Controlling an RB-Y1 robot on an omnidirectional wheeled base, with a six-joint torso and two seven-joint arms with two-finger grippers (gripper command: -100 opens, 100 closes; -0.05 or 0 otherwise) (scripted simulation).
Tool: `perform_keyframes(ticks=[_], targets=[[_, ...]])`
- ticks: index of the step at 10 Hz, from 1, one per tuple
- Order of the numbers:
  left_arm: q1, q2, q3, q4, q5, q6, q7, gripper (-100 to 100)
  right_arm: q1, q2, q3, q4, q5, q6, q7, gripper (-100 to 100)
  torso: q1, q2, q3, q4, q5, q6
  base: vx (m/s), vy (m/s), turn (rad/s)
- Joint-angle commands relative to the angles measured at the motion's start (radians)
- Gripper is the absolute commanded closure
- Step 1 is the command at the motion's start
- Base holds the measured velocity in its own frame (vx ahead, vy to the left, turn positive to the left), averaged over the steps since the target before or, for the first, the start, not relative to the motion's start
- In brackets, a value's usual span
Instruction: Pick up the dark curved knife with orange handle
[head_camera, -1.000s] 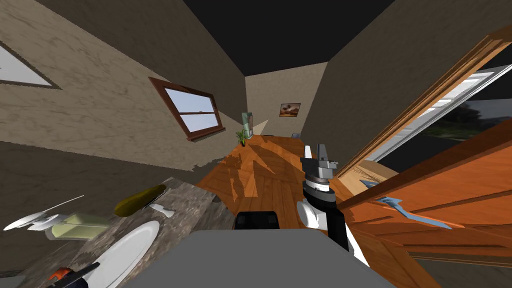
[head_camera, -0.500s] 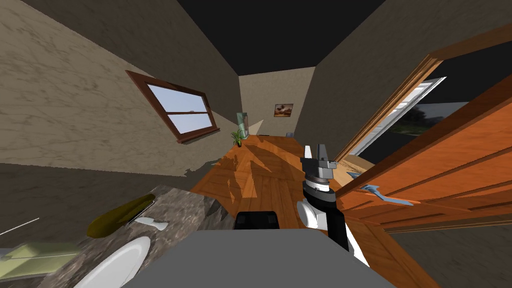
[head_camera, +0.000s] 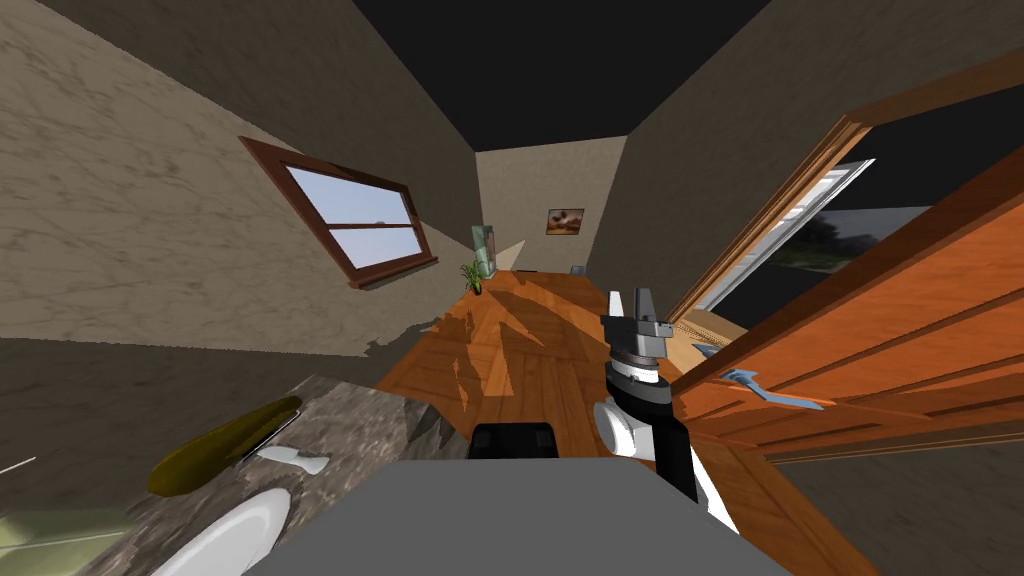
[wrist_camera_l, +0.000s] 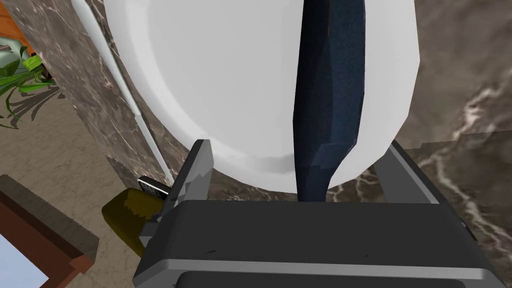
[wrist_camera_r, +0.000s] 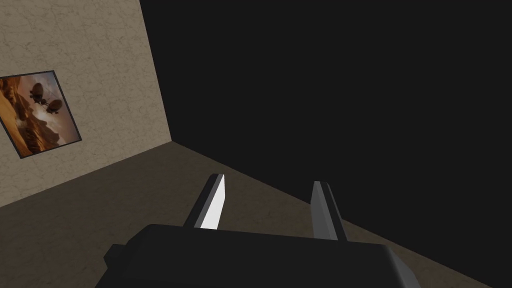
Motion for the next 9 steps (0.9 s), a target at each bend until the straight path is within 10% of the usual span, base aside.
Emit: perform_keyframes(ticks=[1,5,6,7,9], targets=[[0.0,0.0,0.0,0.0,0.0,0.0,0.0,100,0.0,0.0,0.0,0.0,0.0,0.0,0.0,0,0.0,0.0,0.0,0.0,0.0,0.0,0.0,0.002,0.02],[0.0,-0.001,0.0,-0.001,0.001,-0.001,0.001,100,0.0,0.0,0.0,0.0,0.0,0.0,0.0,0,-0.002,0.001,0.0,0.0,-0.001,0.0,0.001,0.0,-0.004],[-0.001,-0.001,0.001,-0.001,0.001,-0.002,0.002,0,0.0,0.0,0.0,0.0,0.0,0.0,0.0,0,-0.002,0.001,0.0,0.0,-0.001,0.0,0.0,0.0,0.0],[0.018,0.03,0.013,0.002,0.01,-0.017,0.015,100,0.0,0.0,0.0,0.0,0.0,0.0,0.0,0,-0.002,0.001,0.0,0.0,-0.001,0.0,-0.032,-0.014,0.057],[0.022,0.033,0.016,0.002,0.013,-0.021,0.015,100,0.0,0.0,0.0,0.0,0.0,0.0,0.0,0,-0.004,0.004,0.002,0.0,-0.003,-0.001,-0.035,-0.017,0.038]])
